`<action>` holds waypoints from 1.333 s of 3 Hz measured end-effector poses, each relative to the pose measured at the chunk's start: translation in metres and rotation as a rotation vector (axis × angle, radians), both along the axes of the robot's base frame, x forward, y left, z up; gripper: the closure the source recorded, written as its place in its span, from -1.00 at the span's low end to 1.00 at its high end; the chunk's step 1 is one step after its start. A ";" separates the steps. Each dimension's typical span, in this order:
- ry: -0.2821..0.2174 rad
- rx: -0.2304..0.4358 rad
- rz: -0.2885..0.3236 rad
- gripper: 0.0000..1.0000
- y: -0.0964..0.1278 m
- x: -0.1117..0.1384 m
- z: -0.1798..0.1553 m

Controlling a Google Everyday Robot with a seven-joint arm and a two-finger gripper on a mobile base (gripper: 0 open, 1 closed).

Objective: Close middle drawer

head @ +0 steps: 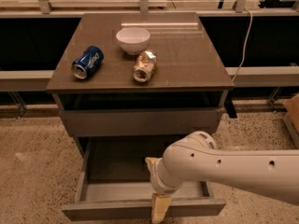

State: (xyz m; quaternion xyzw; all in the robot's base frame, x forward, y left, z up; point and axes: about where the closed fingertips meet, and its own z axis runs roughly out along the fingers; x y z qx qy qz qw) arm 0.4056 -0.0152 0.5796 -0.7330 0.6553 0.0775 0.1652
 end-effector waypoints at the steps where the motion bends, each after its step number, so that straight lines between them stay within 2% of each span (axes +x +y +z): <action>1: -0.010 0.044 -0.007 -1.00 -0.003 0.009 -0.016; 2: -0.039 0.105 -0.037 -1.00 -0.010 0.018 -0.055; 3: -0.052 0.120 -0.052 -1.00 -0.010 0.023 -0.074; 4: -0.036 0.135 -0.051 -1.00 -0.006 0.028 -0.093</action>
Offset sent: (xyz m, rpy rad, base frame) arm 0.0294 -0.0146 -0.0854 0.1756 -0.0771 -0.0719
